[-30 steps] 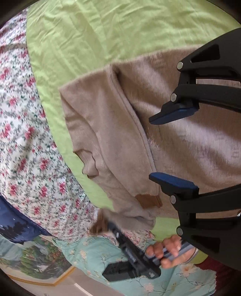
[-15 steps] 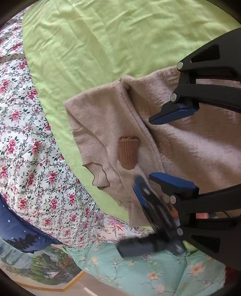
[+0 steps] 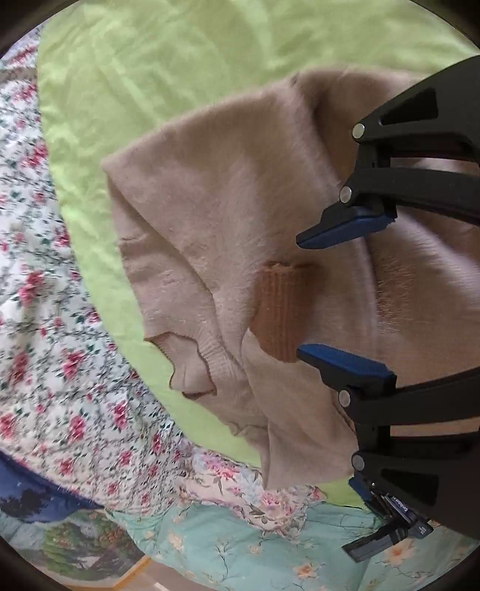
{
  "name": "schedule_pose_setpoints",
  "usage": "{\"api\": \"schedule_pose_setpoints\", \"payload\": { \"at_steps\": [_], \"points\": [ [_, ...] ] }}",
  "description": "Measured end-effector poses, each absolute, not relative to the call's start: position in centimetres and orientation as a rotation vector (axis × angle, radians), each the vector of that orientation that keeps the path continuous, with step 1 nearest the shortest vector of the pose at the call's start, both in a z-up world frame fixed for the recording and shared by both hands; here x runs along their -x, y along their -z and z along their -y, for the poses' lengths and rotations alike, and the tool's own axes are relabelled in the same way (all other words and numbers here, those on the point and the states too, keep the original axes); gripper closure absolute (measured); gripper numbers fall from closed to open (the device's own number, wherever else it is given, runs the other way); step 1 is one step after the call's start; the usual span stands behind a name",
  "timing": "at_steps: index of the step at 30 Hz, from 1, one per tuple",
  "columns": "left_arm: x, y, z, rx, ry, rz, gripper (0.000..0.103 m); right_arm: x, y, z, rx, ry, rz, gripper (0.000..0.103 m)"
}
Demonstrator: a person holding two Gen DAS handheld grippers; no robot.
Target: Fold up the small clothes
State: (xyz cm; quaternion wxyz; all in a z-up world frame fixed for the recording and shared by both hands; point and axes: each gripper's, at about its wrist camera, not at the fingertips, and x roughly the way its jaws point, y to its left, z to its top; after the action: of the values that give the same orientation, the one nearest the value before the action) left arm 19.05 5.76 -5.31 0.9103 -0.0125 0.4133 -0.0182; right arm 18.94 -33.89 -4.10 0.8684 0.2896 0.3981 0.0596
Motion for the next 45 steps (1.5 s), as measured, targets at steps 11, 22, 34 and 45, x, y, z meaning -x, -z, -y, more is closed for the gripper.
{"api": "schedule_pose_setpoints", "payload": {
  "at_steps": [11,22,34,45],
  "points": [
    [-20.9,6.0,-4.9,0.015,0.026,-0.85,0.043,-16.6,-2.0,37.4,-0.622,-0.098,-0.666,0.098],
    [-21.3,6.7,-4.1,-0.012,-0.012,-0.862,0.047,-15.1,-1.4,36.9,-0.489,0.103,-0.791,0.078],
    [-20.4,7.3,-7.9,0.234,-0.096,-0.803,0.045,-33.5,-2.2,14.7,-0.344,-0.602,-0.947,0.024],
    [-20.1,7.9,-8.2,0.286,-0.051,-0.786,0.045,-42.5,4.2,4.4,-0.587,-1.009,-1.187,0.022]
  ]
}}
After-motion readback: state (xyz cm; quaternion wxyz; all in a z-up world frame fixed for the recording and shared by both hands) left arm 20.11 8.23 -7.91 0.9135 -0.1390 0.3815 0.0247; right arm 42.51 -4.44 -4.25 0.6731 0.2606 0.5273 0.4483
